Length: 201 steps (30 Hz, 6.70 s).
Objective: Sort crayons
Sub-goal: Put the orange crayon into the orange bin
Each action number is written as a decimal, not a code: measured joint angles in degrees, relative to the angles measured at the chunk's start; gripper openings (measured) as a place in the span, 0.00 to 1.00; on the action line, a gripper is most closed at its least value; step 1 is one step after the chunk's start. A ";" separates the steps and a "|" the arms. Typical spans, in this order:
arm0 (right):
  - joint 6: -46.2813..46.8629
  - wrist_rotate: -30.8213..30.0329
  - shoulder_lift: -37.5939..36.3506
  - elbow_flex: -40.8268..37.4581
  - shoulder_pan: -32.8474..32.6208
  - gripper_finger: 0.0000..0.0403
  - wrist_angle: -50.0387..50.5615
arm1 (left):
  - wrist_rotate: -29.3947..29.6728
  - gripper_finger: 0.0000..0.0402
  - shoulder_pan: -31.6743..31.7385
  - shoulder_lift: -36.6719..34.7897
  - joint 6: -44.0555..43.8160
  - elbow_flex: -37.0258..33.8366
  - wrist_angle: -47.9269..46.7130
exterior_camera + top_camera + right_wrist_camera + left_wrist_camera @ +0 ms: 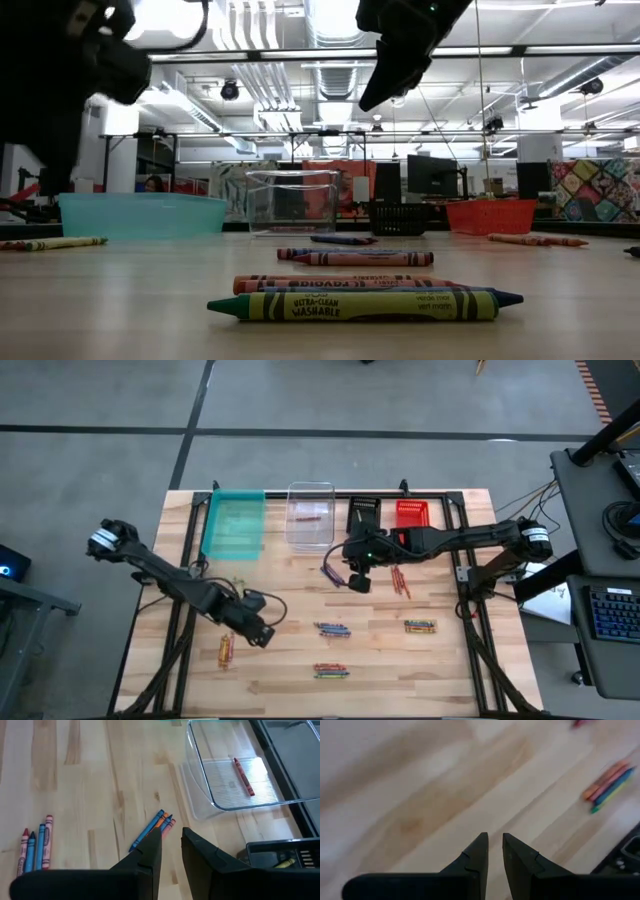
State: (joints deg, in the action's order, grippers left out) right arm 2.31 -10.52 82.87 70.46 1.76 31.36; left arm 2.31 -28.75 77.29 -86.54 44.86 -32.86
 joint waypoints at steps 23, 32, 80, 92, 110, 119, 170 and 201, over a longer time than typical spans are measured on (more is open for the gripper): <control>4.25 0.44 -0.26 0.80 -0.26 0.15 15.40 | -6.20 0.10 -6.47 9.47 -7.80 11.11 -21.69; 7.89 3.21 -0.28 -2.75 -1.11 0.15 20.19 | -5.80 0.22 -6.52 9.89 -8.46 9.57 -23.82; 24.36 6.55 -1.20 -7.98 -16.52 0.15 23.91 | -2.74 0.29 -10.70 9.89 -12.64 2.99 -19.47; 27.11 6.01 -5.83 -8.05 -22.61 0.15 22.88 | -0.12 0.29 -11.61 9.89 -14.17 2.98 -19.15; 54.74 -4.02 -6.74 -15.02 -21.23 0.15 25.13 | 5.38 0.29 -11.51 9.86 -7.24 8.13 -19.03; 62.66 -4.54 -6.25 -19.32 -17.25 0.15 28.54 | 10.86 0.29 -11.48 9.84 -0.89 11.01 -19.05; 67.58 -6.33 -2.55 -33.68 -16.98 0.21 13.70 | 25.24 0.29 -8.46 9.84 13.59 13.45 -19.11; 67.85 -9.45 -11.54 -30.97 -16.98 0.02 17.03 | 28.88 0.29 -8.37 9.84 22.54 13.53 -10.15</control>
State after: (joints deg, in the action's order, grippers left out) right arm 70.15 -19.97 71.33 39.48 -15.22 48.38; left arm 31.19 -37.12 87.13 -64.00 58.39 -43.00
